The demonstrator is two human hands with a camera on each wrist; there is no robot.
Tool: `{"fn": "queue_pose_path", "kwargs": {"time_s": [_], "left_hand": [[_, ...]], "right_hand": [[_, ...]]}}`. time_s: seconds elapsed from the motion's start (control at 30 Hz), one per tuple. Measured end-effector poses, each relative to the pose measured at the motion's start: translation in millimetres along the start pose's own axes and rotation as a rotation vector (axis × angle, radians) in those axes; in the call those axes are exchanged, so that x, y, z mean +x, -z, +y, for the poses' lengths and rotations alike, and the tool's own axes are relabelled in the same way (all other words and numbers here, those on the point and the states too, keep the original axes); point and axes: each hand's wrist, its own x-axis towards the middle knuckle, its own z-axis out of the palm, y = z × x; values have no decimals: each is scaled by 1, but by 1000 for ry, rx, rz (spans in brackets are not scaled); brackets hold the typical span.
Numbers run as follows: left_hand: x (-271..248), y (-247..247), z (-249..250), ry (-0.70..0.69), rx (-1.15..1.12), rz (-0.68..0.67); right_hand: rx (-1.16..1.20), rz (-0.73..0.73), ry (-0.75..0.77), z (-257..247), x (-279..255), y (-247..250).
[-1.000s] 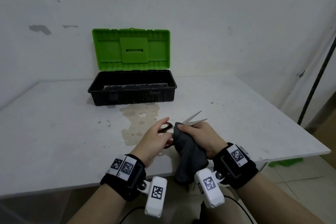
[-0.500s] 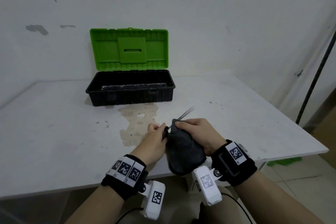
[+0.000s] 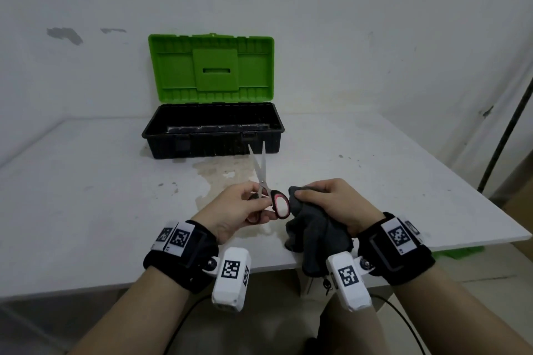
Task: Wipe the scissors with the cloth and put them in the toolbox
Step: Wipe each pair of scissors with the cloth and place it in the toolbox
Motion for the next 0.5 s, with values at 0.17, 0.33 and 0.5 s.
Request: {"fn": "queue_pose_path", "kwargs": {"time_s": [0.17, 0.33, 0.5], "left_hand": [[3, 2, -2, 96, -11, -27], [0, 4, -3, 82, 57, -52], [-3, 6, -8, 38, 267, -5]], "right_hand": [[-61, -104, -14, 0, -5, -11], [-103, -129, 0, 2, -8, -12], [-119, -18, 68, 4, -6, -1]]}}
